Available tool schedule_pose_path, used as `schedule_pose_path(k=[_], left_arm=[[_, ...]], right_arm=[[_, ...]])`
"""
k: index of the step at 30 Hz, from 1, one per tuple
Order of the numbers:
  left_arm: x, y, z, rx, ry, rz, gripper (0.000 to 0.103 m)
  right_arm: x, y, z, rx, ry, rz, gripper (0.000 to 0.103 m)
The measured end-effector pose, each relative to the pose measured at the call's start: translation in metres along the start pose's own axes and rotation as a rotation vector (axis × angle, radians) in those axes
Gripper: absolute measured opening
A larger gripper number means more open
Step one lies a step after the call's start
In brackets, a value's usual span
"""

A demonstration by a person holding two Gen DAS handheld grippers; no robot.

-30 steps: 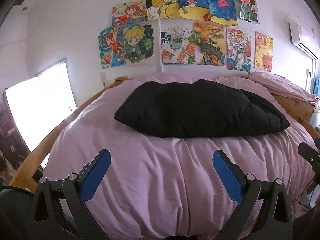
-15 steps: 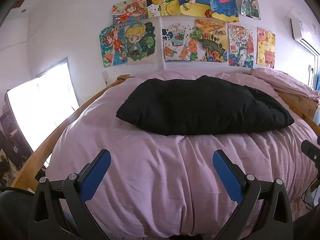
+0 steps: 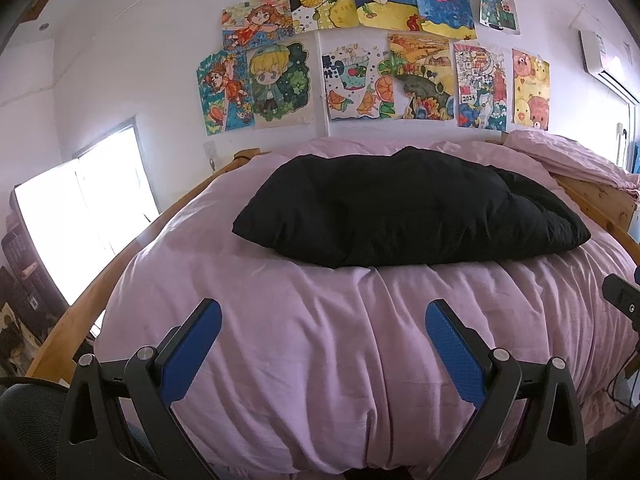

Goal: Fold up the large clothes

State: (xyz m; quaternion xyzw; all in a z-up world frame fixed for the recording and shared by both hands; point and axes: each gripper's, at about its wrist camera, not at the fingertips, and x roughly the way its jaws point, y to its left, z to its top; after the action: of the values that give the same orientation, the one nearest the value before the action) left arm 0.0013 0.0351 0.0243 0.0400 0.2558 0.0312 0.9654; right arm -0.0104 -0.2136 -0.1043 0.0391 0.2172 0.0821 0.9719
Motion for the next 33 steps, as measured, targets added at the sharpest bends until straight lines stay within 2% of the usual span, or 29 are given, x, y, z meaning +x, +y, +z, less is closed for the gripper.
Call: schedule_pose_path(k=[33], left_arm=[[-0.0037, 0.0017, 0.0013, 0.015, -0.018, -0.015, 0.100]], right_arm=[[0.0086, 0.0002, -0.0043, -0.002, 0.024, 0.003, 0.103]])
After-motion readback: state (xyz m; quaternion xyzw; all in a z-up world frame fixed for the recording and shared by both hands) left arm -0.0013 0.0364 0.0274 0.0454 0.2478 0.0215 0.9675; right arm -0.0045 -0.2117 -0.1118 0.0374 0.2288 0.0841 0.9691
